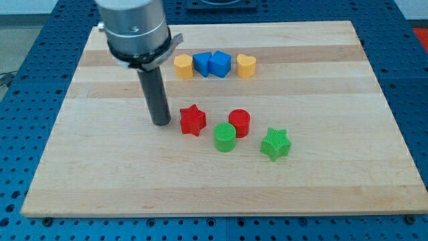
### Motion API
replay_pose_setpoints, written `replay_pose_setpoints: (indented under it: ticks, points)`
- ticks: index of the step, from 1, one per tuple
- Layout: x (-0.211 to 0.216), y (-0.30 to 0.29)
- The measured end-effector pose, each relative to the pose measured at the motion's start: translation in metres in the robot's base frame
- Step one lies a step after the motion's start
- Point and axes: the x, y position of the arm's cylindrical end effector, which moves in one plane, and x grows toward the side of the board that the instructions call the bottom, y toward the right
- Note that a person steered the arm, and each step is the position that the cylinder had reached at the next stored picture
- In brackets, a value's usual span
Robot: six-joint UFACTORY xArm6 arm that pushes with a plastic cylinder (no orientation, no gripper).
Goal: Place the green circle in between the red star and red circle
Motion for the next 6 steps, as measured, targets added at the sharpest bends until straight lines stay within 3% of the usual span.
replay_pose_setpoints:
  ticks: [1, 3, 4, 6]
  points:
    - [0.033, -0.002]
    - [0.077, 0.076]
    - [0.081, 0.131]
    - [0.074, 0.147]
